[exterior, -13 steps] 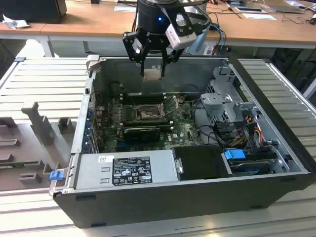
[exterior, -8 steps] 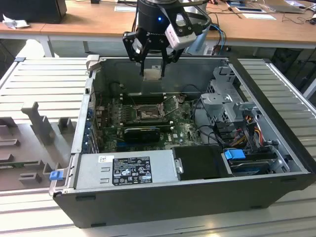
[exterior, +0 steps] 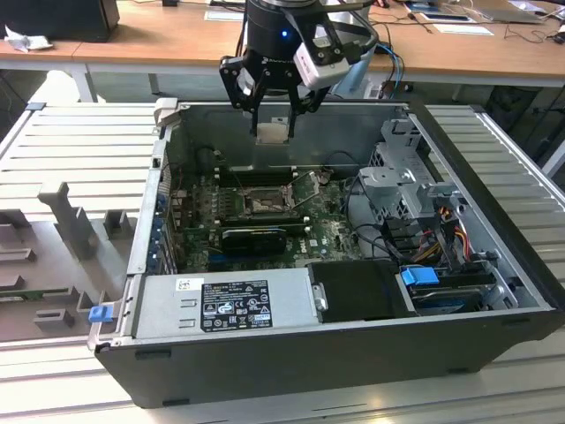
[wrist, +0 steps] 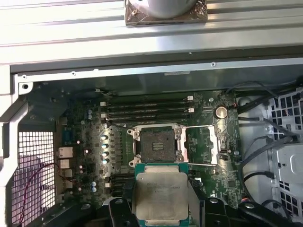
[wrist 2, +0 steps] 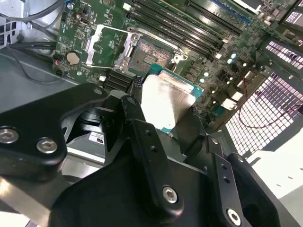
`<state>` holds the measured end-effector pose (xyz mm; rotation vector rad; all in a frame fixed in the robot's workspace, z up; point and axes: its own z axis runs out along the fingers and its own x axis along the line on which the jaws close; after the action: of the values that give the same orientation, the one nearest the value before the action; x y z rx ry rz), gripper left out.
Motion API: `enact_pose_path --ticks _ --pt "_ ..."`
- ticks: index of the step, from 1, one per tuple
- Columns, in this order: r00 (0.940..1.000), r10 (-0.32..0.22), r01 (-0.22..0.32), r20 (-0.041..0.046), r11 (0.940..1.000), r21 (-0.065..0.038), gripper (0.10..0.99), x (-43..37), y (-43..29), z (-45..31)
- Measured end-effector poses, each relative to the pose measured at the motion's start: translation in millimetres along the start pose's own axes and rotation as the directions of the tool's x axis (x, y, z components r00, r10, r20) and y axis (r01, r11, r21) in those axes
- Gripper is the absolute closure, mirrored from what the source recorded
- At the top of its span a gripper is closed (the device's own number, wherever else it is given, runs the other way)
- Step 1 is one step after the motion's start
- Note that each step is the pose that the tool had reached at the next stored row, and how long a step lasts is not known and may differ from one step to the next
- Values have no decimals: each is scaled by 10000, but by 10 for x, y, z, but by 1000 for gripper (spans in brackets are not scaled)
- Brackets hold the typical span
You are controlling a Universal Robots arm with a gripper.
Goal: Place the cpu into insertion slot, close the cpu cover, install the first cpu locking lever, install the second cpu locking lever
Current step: 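Place the cpu into insertion slot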
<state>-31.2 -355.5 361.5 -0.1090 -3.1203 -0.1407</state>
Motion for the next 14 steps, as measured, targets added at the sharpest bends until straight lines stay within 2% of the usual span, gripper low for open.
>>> enact_pose_path --ticks 14 --pt "9996 290 -290 26 9996 -7 557 0 0 0"
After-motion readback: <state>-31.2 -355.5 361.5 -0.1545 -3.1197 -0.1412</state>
